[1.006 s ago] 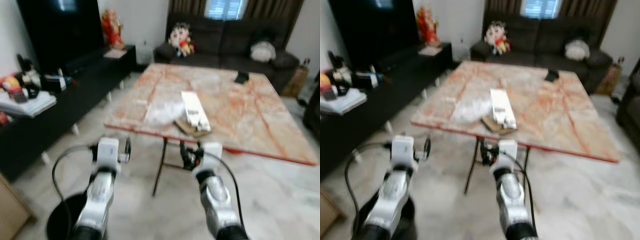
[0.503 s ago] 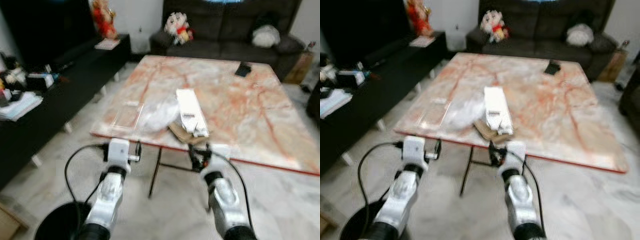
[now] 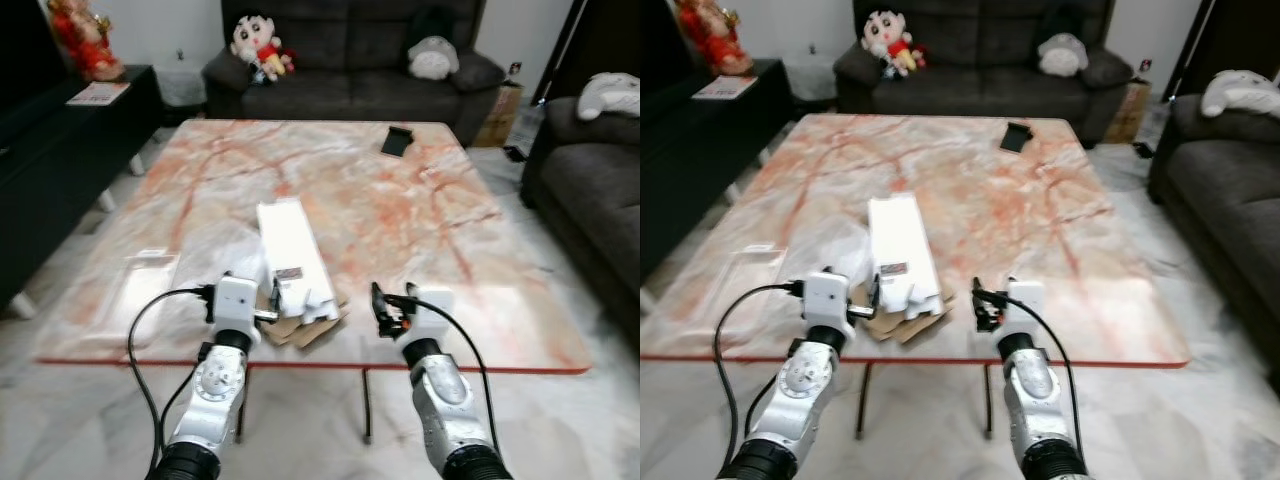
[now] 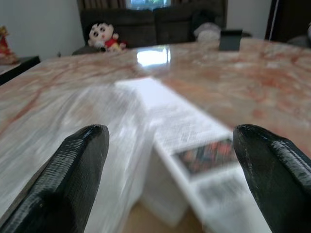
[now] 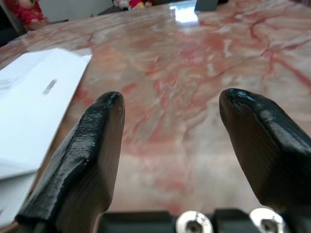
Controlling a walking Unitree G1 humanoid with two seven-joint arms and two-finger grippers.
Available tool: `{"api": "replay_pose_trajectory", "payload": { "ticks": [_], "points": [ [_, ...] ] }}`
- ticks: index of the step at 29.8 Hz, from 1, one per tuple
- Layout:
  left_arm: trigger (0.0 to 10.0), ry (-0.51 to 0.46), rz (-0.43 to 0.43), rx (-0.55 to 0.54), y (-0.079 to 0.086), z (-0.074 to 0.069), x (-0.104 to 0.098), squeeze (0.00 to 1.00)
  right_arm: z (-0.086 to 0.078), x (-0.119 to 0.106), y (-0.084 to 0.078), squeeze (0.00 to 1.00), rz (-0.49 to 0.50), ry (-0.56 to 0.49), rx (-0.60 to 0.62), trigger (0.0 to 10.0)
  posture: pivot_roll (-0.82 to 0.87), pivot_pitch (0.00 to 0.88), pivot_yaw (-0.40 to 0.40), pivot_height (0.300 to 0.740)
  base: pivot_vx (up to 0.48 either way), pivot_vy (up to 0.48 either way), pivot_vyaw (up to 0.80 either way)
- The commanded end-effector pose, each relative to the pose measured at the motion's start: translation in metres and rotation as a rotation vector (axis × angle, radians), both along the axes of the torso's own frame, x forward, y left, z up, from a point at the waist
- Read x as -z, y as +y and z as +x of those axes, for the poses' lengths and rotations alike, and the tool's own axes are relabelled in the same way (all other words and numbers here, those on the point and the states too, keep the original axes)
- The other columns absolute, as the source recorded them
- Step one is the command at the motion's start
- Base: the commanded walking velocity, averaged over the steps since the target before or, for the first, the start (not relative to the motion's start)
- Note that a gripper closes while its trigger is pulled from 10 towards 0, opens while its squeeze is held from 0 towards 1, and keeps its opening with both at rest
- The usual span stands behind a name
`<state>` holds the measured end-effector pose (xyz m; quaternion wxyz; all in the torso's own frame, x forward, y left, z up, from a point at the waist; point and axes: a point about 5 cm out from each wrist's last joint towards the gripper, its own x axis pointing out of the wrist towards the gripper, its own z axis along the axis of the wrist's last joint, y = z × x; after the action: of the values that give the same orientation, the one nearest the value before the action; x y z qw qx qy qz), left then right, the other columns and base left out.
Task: Picking trash to rubbish bin
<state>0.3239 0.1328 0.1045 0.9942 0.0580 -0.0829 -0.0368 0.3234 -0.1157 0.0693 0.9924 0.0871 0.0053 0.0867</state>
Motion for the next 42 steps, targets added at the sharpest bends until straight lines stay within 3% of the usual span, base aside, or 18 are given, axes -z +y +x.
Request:
{"api": "replay_pose_trajectory", "payload": {
  "ticks": [1, 15, 34, 42],
  "points": [
    [10.0, -0.014, 0.011, -0.014, 0.008, -0.002, -0.001, 0.0, 0.0, -0.003, 0.009, 0.0, 0.011, -0.015, -0.024, 10.0, 0.17, 0.0, -0.031, 0.74, 0.0, 0.0, 0.0],
    [10.0, -0.096, 0.118, 0.042, -0.005, -0.001, -0.019, 0.0, 0.0, -0.003, 0.009, 0.0, 0.02, -0.014, -0.022, 10.0, 0.17, 0.0, -0.032, 0.74, 0.0, 0.0, 0.0],
    [10.0, -0.08, 0.151, -0.007, 0.005, 0.003, -0.02, 0.0, -0.002, 0.0, 0.009, 0.0, 0.015, -0.003, -0.027, 10.0, 0.17, 0.004, -0.032, 0.74, 0.0, 0.0, 0.0],
    [10.0, -0.102, 0.257, -0.018, 0.01, 0.001, -0.022, 0.0, -0.002, 0.0, 0.01, 0.0, 0.016, -0.002, -0.031, 10.0, 0.17, 0.004, -0.032, 0.74, 0.0, 0.0, 0.0]
  ]
}}
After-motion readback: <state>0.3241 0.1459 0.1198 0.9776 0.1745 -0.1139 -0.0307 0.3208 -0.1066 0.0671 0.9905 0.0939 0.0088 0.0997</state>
